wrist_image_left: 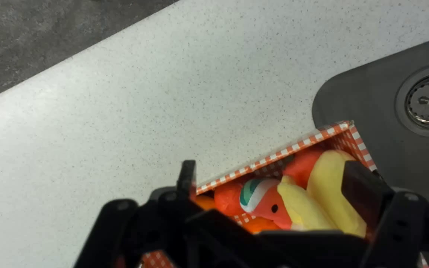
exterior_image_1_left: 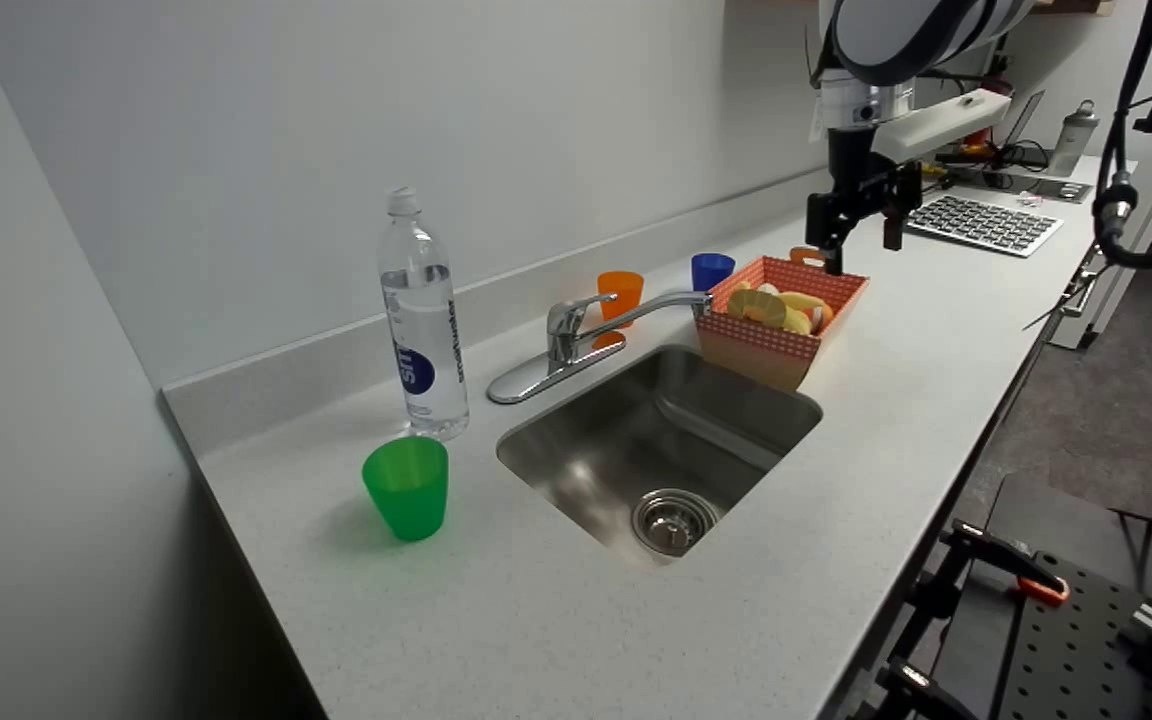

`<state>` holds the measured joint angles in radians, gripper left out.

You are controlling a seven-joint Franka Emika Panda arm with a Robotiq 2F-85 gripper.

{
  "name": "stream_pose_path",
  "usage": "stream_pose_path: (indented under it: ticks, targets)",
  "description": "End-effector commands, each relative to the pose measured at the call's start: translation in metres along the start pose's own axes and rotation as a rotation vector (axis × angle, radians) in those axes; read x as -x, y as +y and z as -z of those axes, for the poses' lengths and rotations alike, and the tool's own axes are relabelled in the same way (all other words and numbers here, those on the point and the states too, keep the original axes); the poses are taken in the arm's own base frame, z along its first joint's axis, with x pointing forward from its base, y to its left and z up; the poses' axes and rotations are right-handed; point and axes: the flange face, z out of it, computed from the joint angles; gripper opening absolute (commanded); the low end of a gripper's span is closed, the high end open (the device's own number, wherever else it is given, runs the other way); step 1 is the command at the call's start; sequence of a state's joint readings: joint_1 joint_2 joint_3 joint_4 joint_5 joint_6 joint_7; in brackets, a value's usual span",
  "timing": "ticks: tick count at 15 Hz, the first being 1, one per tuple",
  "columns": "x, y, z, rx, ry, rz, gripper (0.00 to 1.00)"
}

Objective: Move the basket forward.

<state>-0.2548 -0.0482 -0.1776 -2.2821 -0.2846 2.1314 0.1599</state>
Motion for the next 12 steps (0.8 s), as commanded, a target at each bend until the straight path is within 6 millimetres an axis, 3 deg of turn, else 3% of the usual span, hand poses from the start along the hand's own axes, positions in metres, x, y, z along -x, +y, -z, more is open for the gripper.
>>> stream_pose_path:
  ticks: [1,7,12]
  targets:
    - [-0.019,-0.004,-0.009,-0.018,0.050,-0.018,1.00]
    - [-0.041,-0.012,-0.048,-0.010,0.072,-0.045,1.00]
    - [-0.052,0.000,-0.086,0.015,0.019,-0.090,1.00]
